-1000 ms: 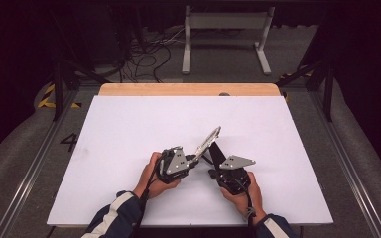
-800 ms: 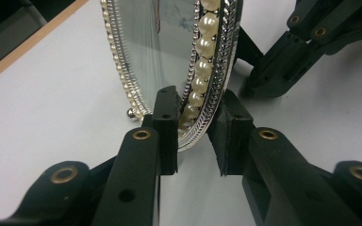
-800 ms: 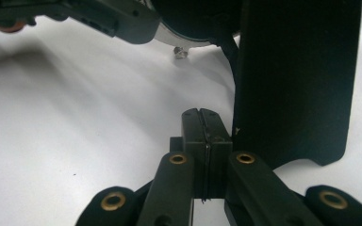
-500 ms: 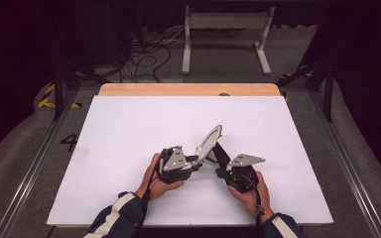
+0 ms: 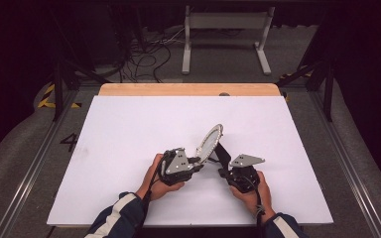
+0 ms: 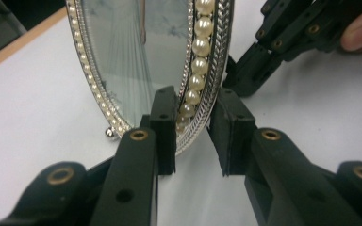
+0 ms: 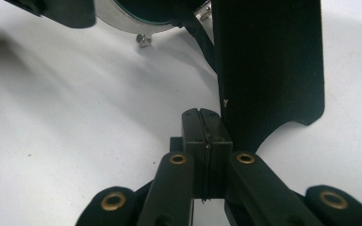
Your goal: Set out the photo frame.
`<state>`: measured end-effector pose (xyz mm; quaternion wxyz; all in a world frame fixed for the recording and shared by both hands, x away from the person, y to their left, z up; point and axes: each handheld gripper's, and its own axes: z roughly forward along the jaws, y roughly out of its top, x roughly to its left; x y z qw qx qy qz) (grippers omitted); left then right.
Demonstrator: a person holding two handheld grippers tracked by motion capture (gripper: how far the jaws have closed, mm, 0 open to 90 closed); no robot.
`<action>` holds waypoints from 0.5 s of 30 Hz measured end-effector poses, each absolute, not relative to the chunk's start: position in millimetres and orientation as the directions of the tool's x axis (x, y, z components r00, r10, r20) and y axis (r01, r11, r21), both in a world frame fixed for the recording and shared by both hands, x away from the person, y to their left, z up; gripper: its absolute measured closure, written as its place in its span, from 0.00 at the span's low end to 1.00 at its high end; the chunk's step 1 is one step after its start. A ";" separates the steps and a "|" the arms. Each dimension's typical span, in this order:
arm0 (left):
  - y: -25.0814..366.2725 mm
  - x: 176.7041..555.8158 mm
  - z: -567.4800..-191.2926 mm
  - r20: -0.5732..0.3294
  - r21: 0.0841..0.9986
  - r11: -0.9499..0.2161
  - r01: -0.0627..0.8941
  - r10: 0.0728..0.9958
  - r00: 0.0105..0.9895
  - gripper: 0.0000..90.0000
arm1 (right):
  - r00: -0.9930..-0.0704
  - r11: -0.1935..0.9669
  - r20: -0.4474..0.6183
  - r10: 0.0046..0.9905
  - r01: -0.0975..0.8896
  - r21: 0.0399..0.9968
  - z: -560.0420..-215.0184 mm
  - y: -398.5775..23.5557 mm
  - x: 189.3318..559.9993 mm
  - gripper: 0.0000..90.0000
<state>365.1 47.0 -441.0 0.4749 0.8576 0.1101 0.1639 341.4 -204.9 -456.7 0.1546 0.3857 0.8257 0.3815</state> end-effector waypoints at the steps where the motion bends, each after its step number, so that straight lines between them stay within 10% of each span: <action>1: 46.8 365.0 -441.0 0.179 0.849 -0.527 0.031 0.343 0.922 0.81 | -0.653 0.414 0.035 0.756 0.519 0.748 -456.8 -205.5 341.9 1.00; 15: 41.8 365.4 -441.7 0.177 0.851 -0.524 0.036 0.350 0.920 0.80 | -0.633 0.419 0.005 0.774 0.518 0.746 -459.0 -210.9 348.0 1.00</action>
